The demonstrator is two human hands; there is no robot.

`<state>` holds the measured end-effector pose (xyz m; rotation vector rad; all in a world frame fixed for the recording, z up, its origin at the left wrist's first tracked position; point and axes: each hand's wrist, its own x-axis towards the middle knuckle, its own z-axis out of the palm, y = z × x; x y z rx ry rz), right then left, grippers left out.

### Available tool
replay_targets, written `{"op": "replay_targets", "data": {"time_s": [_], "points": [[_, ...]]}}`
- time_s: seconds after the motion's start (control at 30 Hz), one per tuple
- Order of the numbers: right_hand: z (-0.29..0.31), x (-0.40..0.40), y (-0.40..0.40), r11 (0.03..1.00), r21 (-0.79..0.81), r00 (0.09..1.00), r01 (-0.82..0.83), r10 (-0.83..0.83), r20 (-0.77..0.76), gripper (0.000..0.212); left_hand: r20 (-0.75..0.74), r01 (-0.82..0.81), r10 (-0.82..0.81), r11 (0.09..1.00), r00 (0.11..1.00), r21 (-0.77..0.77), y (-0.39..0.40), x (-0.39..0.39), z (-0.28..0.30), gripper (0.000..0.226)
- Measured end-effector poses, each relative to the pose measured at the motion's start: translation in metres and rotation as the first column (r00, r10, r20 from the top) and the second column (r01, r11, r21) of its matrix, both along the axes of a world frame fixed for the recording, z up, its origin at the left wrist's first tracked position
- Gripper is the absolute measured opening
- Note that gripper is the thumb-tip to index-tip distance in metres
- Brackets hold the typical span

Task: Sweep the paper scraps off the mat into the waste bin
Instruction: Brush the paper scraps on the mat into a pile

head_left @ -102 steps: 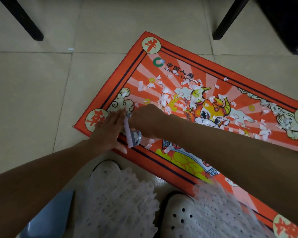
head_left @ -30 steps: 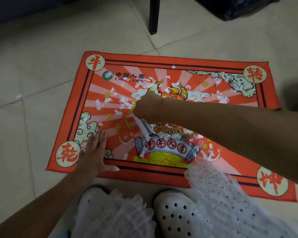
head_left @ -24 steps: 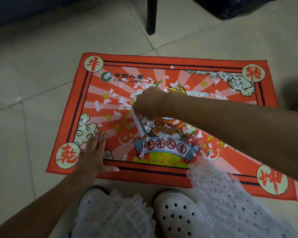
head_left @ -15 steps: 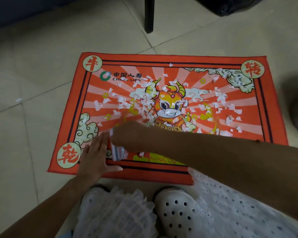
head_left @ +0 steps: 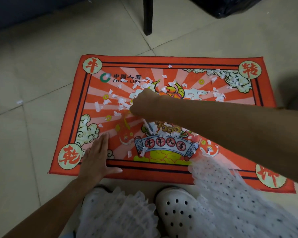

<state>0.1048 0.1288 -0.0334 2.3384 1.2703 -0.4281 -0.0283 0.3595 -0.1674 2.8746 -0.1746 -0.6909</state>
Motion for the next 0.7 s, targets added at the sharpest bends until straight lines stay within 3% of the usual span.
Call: {"op": "replay_targets", "data": {"time_s": [0.13, 0.3, 0.4, 0.53, 0.63, 0.7], "points": [[0.0, -0.012, -0.004, 0.967, 0.237, 0.99, 0.094, -0.066, -0.123, 0.029, 0.005, -0.005, 0.005, 0.999, 1.0, -0.034, 0.001, 0.002, -0.002, 0.146], [-0.021, -0.048, 0.024, 0.922, 0.374, 0.958, 0.101, 0.012, -0.288, 0.028, 0.032, -0.04, 0.042, 0.996, 0.999, -0.074, -0.006, 0.004, -0.001, 0.143], [-0.025, -0.061, 0.032, 0.919, 0.379, 0.937, 0.113, 0.028, -0.347, 0.023, 0.076, -0.005, 0.014, 0.994, 0.997, -0.11, -0.015, 0.005, -0.002, 0.144], [-0.029, -0.06, 0.025, 0.921, 0.367, 0.933, 0.131, 0.01, -0.359, 0.029, 0.019, 0.02, -0.017, 0.993, 1.0, -0.119, -0.026, 0.007, -0.007, 0.143], [-0.028, -0.05, 0.019, 0.933, 0.36, 0.962, 0.007, 0.091, -0.256, 0.024, 0.01, 0.026, -0.025, 0.997, 1.0, -0.076, -0.029, 0.007, -0.009, 0.146], [-0.022, -0.038, 0.012, 0.951, 0.308, 0.979, 0.026, 0.038, -0.201, 0.022, -0.011, 0.011, -0.012, 0.998, 1.0, -0.063, -0.033, 0.007, -0.006, 0.149]]}}
